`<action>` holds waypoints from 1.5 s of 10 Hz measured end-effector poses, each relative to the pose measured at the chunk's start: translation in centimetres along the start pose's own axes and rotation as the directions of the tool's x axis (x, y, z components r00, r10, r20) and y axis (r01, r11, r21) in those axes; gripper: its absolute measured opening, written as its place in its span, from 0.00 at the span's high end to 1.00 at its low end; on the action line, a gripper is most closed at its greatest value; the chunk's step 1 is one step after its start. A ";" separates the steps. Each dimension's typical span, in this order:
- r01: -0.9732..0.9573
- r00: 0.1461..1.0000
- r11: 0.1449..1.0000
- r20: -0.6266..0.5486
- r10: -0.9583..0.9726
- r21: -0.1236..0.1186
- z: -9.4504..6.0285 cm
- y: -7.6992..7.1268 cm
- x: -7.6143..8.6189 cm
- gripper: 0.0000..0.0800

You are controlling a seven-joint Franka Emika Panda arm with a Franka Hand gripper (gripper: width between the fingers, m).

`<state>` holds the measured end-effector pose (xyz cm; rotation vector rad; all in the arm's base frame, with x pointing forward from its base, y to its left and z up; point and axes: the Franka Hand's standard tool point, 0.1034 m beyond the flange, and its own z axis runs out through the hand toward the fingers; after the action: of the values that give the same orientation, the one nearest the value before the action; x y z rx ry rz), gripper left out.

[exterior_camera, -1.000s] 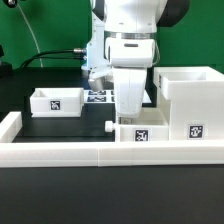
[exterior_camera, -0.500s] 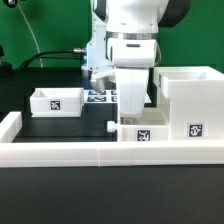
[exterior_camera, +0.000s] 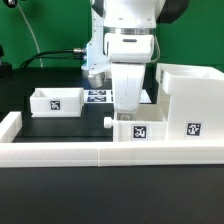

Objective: Assemble drawer

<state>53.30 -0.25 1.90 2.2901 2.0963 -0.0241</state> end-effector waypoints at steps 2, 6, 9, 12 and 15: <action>-0.002 1.000 1.000 0.000 0.002 0.003 0.2 -0.1 0.1 0.95; 0.011 1.000 1.000 -0.004 -0.011 0.004 0.6 -0.4 1.3 0.95; 0.040 0.999 0.999 0.000 -0.040 -0.006 0.5 -0.1 1.9 0.95; 0.038 0.999 0.999 0.001 -0.038 -0.003 0.5 -0.2 1.7 0.85; 0.024 1.000 1.000 0.002 -0.024 -0.010 -0.3 0.2 1.6 0.39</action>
Offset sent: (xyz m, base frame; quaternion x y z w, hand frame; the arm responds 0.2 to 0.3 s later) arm -0.0017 0.0148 -0.0047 -0.0232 -0.0034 -0.0171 0.9996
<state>53.59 1.36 2.17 2.2587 2.1183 -0.0166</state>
